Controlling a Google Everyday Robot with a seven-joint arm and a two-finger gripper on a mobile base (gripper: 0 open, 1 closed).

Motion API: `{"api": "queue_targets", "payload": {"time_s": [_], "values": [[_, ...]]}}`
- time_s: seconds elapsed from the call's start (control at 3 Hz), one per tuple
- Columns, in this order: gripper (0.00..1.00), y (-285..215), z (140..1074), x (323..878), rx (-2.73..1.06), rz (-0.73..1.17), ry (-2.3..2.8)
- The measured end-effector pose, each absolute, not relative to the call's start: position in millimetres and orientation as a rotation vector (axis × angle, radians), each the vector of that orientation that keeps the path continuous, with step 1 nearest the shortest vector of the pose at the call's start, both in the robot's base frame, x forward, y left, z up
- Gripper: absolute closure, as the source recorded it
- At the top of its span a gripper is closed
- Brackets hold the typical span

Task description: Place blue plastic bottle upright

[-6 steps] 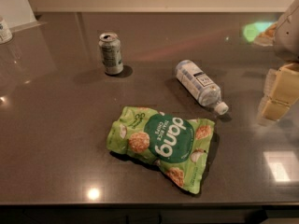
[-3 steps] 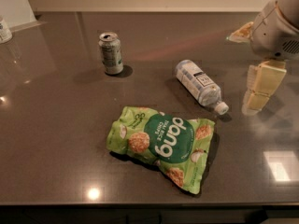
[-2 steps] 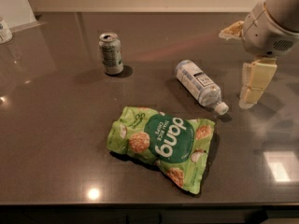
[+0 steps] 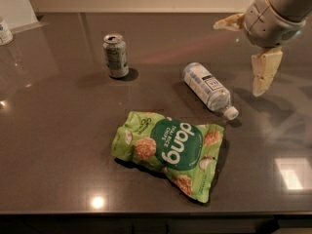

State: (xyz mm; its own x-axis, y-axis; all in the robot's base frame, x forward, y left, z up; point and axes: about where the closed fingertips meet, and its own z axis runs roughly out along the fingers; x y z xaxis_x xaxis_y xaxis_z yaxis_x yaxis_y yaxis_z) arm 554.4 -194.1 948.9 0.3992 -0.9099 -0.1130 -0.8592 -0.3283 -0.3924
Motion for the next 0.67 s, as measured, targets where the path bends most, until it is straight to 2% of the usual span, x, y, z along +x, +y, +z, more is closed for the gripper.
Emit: {"api": "queue_targets", "payload": {"time_s": [0.67], "values": [[0.00,-187.7,943.2,570.3,-2.561,-0.094,1.077]]}}
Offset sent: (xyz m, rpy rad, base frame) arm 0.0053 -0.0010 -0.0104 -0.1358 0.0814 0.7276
